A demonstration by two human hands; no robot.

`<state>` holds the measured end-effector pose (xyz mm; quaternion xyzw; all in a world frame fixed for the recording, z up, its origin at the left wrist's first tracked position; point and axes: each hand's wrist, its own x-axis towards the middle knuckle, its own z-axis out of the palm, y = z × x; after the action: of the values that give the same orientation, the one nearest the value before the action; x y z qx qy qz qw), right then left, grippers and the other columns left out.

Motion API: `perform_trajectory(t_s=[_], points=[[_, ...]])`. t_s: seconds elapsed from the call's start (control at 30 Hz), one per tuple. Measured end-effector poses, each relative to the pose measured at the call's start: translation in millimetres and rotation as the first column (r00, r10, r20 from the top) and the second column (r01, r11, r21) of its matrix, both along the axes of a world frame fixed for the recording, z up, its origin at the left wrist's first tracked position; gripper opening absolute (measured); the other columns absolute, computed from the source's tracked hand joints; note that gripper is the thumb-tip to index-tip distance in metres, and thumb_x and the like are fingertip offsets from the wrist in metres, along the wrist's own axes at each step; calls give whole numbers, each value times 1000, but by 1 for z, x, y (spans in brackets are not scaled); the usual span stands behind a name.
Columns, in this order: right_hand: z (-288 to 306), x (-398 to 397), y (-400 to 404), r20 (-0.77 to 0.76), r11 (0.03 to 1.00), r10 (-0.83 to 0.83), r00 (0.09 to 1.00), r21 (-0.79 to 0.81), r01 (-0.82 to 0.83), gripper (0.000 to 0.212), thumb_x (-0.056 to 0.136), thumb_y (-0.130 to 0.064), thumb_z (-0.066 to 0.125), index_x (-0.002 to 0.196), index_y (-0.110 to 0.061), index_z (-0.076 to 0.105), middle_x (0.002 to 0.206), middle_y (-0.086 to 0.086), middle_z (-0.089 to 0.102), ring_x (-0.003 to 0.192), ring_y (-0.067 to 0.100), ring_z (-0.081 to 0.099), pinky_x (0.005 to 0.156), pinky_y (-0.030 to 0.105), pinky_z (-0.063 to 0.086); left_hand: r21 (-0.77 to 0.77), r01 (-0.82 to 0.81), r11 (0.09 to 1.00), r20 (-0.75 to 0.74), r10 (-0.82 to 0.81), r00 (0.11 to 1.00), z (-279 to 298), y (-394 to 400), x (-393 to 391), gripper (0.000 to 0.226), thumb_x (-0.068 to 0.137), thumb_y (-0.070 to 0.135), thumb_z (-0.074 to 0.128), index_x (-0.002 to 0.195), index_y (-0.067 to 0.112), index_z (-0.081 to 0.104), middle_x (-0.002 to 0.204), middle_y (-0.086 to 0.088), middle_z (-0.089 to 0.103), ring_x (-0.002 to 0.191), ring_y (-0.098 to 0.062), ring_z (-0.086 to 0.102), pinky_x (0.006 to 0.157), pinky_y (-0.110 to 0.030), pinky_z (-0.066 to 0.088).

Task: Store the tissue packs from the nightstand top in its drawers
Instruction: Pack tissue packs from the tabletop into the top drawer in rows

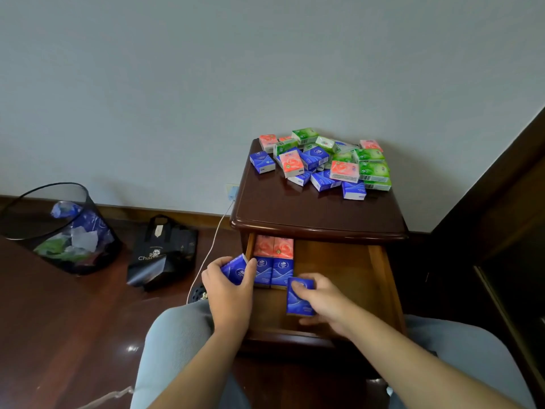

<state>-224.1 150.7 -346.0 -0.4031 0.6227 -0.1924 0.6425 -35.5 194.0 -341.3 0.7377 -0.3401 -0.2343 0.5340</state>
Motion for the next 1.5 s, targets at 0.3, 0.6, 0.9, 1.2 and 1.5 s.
perform_trajectory(t_s=[0.3,0.6,0.9,1.2,1.5], points=[[-17,58,11,4,987,-51,999,154,50,36,88,-10,83,119,-6,65,107,11,78,92,25,76,73,40,62,10,-30,1000,-1,30,1000,-13,3,8,42,102,27,63,140,22,48,134,4,46,113,-3,48,69,0,41],[-32,87,5,-100,984,-123,987,113,134,42,84,-8,86,121,-1,67,120,17,74,110,35,72,100,54,56,-15,-49,999,-75,47,996,-14,5,11,41,103,23,62,141,18,50,131,6,43,106,5,51,70,10,34],[-39,92,2,-208,977,-166,964,96,189,39,79,-19,92,108,-8,68,111,13,76,100,33,75,93,53,61,-68,-6,998,-166,-6,986,-15,4,9,33,99,27,67,127,30,49,122,9,59,108,1,62,83,-21,57],[-31,85,-2,-246,969,-160,956,144,199,32,86,-18,85,112,-6,72,100,14,78,83,32,76,73,50,65,-77,43,996,-228,-60,972,-12,8,5,32,100,38,66,126,29,51,111,14,66,99,11,66,67,-13,57],[7,69,-11,13,981,-185,983,59,184,42,99,-61,58,112,-24,72,101,-2,78,91,22,75,66,36,63,3,161,987,-130,-159,979,-11,9,2,49,100,59,44,142,33,49,124,13,66,109,-3,67,81,-28,62]])
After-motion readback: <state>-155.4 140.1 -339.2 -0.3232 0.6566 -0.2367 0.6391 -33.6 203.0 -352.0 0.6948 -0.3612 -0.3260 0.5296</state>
